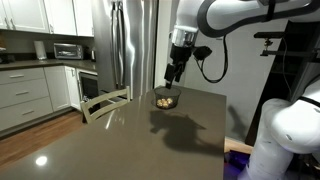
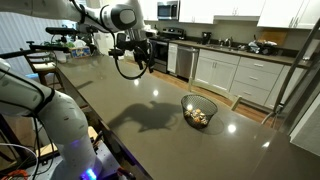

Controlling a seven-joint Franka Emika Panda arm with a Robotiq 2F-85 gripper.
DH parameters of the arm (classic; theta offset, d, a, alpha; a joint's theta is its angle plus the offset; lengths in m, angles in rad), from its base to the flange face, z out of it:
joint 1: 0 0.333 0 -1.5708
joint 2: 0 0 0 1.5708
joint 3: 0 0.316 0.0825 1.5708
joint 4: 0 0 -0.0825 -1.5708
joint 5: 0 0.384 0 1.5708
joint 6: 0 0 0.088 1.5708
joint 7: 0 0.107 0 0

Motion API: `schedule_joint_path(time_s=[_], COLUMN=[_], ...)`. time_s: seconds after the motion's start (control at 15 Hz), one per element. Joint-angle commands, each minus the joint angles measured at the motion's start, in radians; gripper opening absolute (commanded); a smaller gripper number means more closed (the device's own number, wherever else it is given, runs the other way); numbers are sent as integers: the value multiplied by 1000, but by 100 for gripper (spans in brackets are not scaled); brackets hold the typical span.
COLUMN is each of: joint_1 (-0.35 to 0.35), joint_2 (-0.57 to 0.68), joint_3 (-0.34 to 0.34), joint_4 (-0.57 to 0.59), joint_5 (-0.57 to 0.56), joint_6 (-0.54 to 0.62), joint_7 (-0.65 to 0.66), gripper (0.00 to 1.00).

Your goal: Move the black basket to the left

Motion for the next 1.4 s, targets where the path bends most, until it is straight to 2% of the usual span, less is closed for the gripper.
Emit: schedule_joint_path(time_s=[0.0,0.13,0.27,0.47,1.0,1.33], joint_1=[8,11,0,-8,-37,-55], joint_2=[0,0,-17,20,179,292], joint_3=[-3,2,40,26,-109,-180], joint_4=[2,2,-42,-27,82,193], joint_5=[-3,-4,-65,-91,-53,-37], joint_6=[-2,-2,58,48,-28,-100], joint_7=[3,3,27,15,-55,-107], gripper=[100,100,100,100,100,100])
